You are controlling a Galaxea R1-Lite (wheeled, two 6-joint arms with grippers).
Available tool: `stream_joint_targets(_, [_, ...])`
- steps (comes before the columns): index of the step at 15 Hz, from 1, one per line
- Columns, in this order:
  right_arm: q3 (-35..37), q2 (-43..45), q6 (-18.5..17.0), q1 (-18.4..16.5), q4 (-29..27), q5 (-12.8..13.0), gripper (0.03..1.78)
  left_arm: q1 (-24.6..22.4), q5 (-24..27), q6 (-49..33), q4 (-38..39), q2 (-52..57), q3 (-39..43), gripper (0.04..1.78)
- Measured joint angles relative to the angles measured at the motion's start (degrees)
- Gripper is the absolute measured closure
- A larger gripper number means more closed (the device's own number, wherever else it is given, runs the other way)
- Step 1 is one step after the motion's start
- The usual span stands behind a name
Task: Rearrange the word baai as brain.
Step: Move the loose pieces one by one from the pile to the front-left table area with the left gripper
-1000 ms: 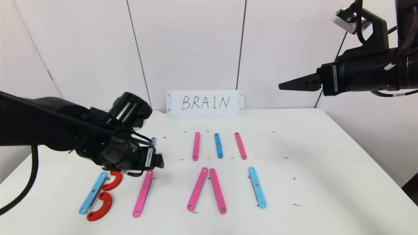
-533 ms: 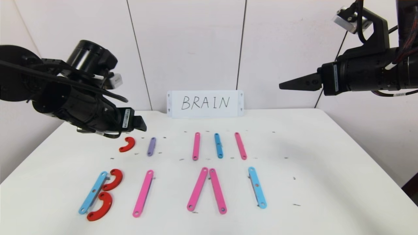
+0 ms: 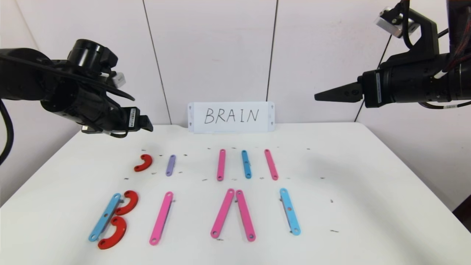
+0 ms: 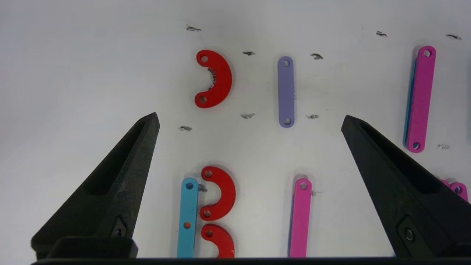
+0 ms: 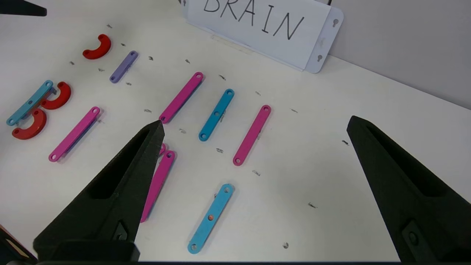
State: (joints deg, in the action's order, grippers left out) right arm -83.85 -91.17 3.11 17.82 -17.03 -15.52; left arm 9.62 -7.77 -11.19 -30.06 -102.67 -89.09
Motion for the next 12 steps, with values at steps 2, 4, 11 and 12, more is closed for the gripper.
stream_joint_targets(2, [0.0,0.0,0.0,0.0,0.0,0.0,0.07,-2.6,4.0,0.5,1.5,-2.8,-0.2,0.08])
stream_joint_targets(4, [0.0,0.0,0.0,0.0,0.0,0.0,0.07,-4.3,5.3,1.1,2.1,-5.6,-0.7,0.08])
stream_joint_targets(11, [0.0,-0.1,0.0,0.0,0.0,0.0,0.07,-6.2,5.4,1.8,2.6,-15.9,-3.1,0.08])
stream_joint_targets(12, [0.0,-0.1,0.0,0.0,0.0,0.0,0.07,-6.2,5.4,1.8,2.5,-16.9,-3.3,0.08])
